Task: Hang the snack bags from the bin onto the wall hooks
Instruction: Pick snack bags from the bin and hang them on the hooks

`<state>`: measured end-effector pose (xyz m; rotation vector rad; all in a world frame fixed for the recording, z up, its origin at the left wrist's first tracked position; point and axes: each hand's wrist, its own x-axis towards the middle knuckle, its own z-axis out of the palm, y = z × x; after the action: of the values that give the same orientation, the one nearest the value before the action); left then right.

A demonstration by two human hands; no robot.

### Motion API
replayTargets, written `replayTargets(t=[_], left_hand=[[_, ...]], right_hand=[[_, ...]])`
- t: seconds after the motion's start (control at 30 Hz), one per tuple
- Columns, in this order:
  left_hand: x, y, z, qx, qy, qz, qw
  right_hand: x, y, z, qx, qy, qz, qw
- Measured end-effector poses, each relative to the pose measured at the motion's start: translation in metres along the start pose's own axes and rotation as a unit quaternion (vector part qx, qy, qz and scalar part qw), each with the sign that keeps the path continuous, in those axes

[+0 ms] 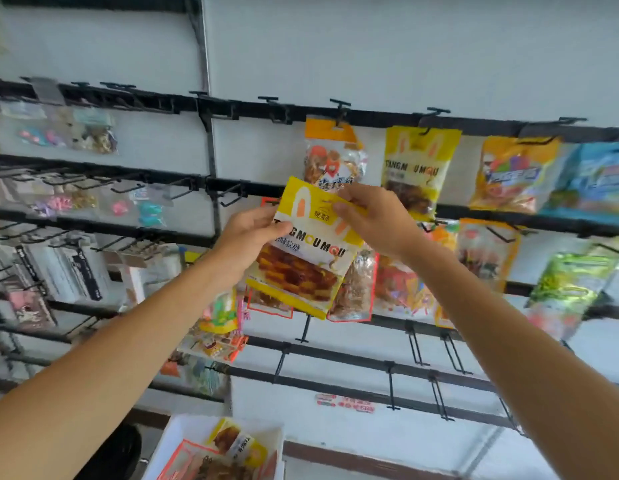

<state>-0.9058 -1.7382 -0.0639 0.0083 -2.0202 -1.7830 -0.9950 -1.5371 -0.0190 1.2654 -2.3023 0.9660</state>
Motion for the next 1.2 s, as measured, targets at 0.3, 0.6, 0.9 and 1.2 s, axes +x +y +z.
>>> replayTargets(t=[0.3,0.6,0.9,1.2], left_hand=[[0.012,0.045,0.089,0.126,-0.077,0.109,0.983],[0.018,0.097,0.179,0.239,-0.020,0.224,0.945],[0.030,0.105,0.192,0.254,-0.001,0.251,0.934],[0.071,0.076,0.163,0.240,0.106,0.305,0.916]], right_hand=[[-0.043,0.033,-0.097,-0.095,0.034,0.018,0.995],[-0.063,0.064,-0.162,-0.122,0.062,-0.024,0.990],[-0.059,0.078,-0.169,-0.002,0.072,0.006,0.997],[-0.005,0.082,-0.135,-0.050,0.097,-0.027,0.994]])
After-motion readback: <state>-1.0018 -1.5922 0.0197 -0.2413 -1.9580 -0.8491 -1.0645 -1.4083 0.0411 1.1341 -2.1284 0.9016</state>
